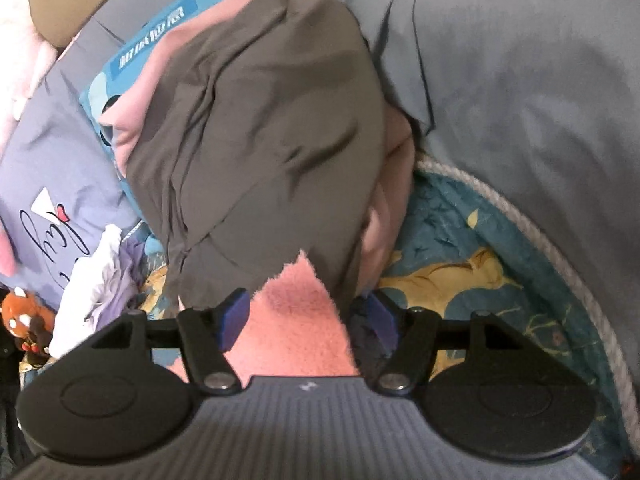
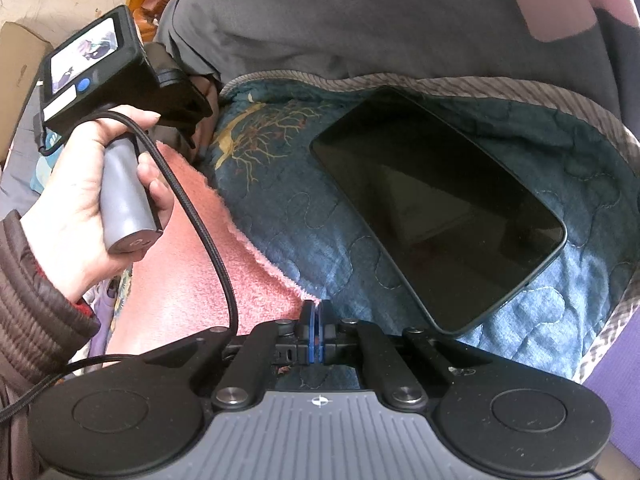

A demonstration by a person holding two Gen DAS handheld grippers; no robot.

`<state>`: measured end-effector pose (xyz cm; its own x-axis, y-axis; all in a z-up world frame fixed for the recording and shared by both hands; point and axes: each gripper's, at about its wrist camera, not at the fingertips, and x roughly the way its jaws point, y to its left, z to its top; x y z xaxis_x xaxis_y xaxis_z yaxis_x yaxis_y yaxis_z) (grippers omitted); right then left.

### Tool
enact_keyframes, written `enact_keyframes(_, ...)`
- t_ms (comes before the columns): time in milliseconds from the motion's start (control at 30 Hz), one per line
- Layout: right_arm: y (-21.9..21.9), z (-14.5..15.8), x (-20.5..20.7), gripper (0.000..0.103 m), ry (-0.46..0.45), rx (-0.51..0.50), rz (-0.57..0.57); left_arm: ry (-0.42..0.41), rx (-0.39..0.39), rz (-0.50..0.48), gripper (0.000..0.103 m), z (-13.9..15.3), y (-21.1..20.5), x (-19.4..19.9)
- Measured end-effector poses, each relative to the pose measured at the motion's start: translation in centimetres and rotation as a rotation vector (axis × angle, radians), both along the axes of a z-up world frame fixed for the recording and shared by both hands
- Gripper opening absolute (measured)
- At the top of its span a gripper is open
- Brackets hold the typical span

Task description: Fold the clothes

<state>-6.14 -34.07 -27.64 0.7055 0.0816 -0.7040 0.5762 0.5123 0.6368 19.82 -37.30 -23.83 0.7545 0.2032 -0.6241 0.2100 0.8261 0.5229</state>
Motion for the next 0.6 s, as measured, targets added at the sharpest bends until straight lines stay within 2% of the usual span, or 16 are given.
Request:
enact_keyframes(67, 0.1, 0.1, 0.1, 0.000, 0.005, -0.009, 0.001, 0.023, -0.013, -0.001, 0.052, -0.3, 0.3, 0.3)
enact_keyframes(133, 0.1, 0.1, 0.1, 0.000, 0.007, -0.013, 0.002, 0.054, -0.036, -0.001, 0.023, -0.5, 0.8, 0.6)
enact_keyframes(233, 0.1, 0.2, 0.1, 0.000, 0.009, -0.016, 0.004, 0.066, -0.049, -0.005, 0.011, -0.5, 1.3, 0.8)
enact_keyframes(433, 0.2, 0.4, 0.1, 0.001, 0.014, -0.031, 0.011, 0.017, -0.028, -0.030, 0.007, 0.5, 1.6, -0.1)
enact_keyframes(600, 0.6, 1.1, 0.0, 0.002, 0.013, -0.063, 0.015, 0.010, -0.097, -0.048, 0.007, 2.5, 3.3, -0.7)
